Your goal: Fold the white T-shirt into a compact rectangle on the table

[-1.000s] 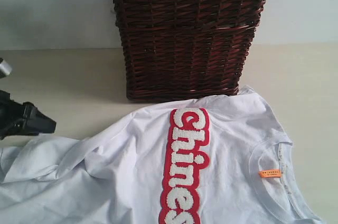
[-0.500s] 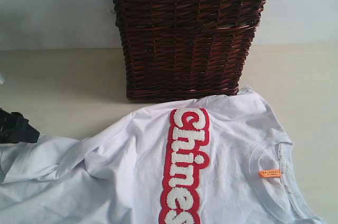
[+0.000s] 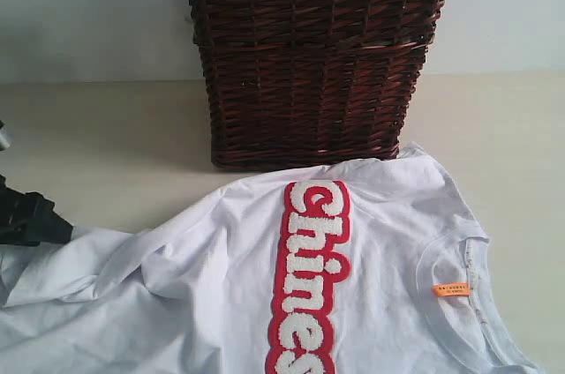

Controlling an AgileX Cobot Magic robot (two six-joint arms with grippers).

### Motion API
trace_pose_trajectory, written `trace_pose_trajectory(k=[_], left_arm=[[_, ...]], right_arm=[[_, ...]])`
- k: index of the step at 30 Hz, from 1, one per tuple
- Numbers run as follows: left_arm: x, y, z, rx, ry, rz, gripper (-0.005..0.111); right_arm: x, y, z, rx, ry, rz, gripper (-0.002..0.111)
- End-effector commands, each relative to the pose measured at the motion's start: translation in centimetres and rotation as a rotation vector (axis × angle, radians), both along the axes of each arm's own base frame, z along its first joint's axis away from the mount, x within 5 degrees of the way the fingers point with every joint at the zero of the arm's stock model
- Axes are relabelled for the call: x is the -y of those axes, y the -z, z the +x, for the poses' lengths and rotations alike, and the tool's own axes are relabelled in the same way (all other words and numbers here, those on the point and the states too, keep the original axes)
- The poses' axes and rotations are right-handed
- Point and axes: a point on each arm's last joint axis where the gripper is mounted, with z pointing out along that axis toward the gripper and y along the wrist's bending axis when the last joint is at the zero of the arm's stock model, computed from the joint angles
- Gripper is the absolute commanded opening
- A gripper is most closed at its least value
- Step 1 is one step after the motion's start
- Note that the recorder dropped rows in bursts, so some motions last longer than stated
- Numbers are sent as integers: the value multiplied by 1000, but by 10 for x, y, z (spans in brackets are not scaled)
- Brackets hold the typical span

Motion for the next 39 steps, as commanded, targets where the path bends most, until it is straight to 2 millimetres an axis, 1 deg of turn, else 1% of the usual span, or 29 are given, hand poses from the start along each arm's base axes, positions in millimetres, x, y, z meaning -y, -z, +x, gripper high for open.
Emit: trace_pose_trajectory(k=[1, 5, 7, 10, 12, 14, 16, 23, 25, 27, 31, 33, 35, 39], left_arm=[[0, 1, 1, 1, -3, -14, 51], [1, 0, 4, 33, -19, -29, 51], [1, -1, 5, 35, -31, -34, 47], [1, -1, 5, 35, -29, -33, 28], [1, -1, 5, 35, -29, -33, 12], [1, -1, 5, 35, -27, -32, 0], [1, -1, 5, 38, -20, -28, 0], [0, 0, 5, 60, 18, -3, 0], [-1, 0, 5, 65, 15, 16, 3], [-3, 1, 6, 72, 10, 37, 11], [-5, 3, 8, 95, 12, 59, 37], [-4, 5, 8, 97, 29, 56, 47], [-3, 5, 8, 94, 34, 48, 51], [-3, 6, 8, 89, 20, 36, 51]], right_arm=[[0, -1, 0, 15, 3, 2, 37], [0, -1, 0, 15, 3, 2, 37], [0, -1, 0, 15, 3, 2, 37], [0, -1, 0, 15, 3, 2, 37], [0, -1, 0, 15, 3, 2, 37], [0, -1, 0, 15, 3, 2, 37], [0, -1, 0, 15, 3, 2, 37], [0, -1, 0, 15, 3, 2, 37], [0, -1, 0, 15, 3, 2, 37], [0, -1, 0, 15, 3, 2, 37], [0, -1, 0, 15, 3, 2, 37], [0, -1, 0, 15, 3, 2, 37], [0, -1, 0, 15, 3, 2, 37], [0, -1, 0, 15, 3, 2, 37]])
